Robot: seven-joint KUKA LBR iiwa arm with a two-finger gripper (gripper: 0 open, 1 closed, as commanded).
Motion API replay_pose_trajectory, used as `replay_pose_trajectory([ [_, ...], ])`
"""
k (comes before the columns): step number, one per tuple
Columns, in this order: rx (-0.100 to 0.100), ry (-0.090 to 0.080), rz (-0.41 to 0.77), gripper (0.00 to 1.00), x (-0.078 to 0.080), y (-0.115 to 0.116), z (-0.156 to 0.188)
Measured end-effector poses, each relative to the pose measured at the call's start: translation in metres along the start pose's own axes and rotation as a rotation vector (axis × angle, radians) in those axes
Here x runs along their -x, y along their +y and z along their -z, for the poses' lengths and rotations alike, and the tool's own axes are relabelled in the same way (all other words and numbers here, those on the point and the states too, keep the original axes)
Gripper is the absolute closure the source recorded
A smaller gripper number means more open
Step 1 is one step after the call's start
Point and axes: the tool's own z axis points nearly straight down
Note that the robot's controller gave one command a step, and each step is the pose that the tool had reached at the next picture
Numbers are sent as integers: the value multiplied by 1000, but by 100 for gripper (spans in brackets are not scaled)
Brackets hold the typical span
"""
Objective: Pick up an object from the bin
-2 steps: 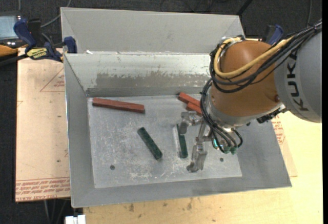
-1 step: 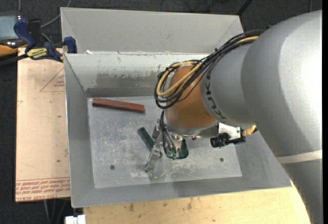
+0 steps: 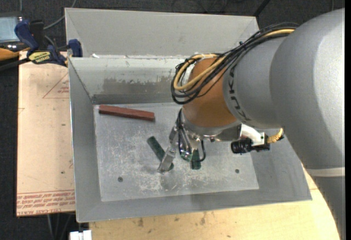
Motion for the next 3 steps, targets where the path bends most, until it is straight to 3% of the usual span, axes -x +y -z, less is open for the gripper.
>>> replay_pose_trajectory([
  [1, -2, 2, -204, 0, -1, 3, -1],
  [2, -2, 2, -272, 0, 7, 18, -32],
  [3, -2, 2, -269, 0, 7, 18, -32],
])
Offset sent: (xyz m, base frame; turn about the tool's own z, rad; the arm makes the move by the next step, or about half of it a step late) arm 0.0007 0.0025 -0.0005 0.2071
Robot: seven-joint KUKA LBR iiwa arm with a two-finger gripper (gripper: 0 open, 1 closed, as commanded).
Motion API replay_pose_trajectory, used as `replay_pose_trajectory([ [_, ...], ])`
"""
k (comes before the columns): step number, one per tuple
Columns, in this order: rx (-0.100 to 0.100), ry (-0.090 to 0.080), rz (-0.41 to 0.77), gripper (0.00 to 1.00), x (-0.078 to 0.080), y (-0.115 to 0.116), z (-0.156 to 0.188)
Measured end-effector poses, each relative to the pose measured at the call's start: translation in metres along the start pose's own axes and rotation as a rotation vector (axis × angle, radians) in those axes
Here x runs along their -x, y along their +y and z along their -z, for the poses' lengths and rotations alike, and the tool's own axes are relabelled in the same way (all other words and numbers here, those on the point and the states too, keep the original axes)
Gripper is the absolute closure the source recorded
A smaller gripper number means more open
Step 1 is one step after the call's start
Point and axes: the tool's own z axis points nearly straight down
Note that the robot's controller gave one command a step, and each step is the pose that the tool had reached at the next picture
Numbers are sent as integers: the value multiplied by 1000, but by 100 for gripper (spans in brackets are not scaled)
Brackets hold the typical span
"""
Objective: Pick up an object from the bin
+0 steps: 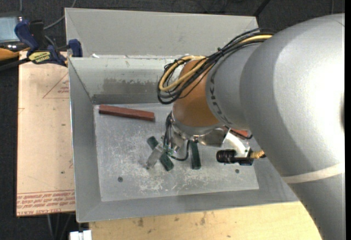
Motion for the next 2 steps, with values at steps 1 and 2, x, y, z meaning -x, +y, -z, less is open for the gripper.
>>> replay_pose_trajectory([
  [1, 2, -2, 1, 100, 0, 1, 1],
  [2, 7, -5, 4, 100, 2, 3, 116],
])
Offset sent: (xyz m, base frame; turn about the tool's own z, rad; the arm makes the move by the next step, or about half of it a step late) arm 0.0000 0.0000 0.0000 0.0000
